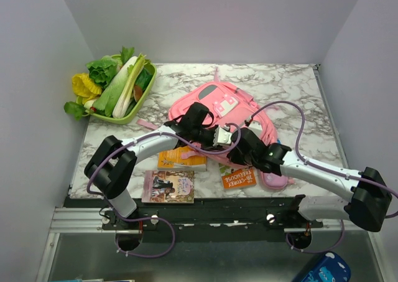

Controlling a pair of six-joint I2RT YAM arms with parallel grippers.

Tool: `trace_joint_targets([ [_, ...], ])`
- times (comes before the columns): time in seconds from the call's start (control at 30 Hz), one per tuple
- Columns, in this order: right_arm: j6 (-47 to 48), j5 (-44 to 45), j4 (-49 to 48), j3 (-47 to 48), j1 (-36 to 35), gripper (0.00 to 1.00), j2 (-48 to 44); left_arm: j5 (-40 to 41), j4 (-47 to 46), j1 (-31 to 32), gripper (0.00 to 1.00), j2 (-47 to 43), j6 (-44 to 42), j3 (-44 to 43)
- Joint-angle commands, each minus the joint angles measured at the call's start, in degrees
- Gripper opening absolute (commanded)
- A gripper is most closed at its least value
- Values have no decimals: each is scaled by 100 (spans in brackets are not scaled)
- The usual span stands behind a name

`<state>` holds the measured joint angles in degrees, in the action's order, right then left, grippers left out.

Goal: Pack the student bag
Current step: Zip the student bag at the center of the board.

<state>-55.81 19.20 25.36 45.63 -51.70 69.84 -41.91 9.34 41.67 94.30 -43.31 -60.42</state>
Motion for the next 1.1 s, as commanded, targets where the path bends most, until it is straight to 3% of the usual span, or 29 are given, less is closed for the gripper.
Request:
trace_joint_targets([
  [0.0,88,-180,-278,-115,169,1,-146,148,-380,131,27,124,-134,74],
  [0.17,298,-364,-269,-282,599,1,-322,210,-153,131,10,71,-344,92],
  [0.3,623,-435,-85,-212,1004,1,-305,288,154,131,4,-61,-537,136],
  [0.73,1485,-110,188,227,1785,0,-112,333,1226,122,0,-509,-1065,154],
  [1.07,2039,321,65,781,2489,0,618,78,2448,122,0,-650,-2172,-57],
])
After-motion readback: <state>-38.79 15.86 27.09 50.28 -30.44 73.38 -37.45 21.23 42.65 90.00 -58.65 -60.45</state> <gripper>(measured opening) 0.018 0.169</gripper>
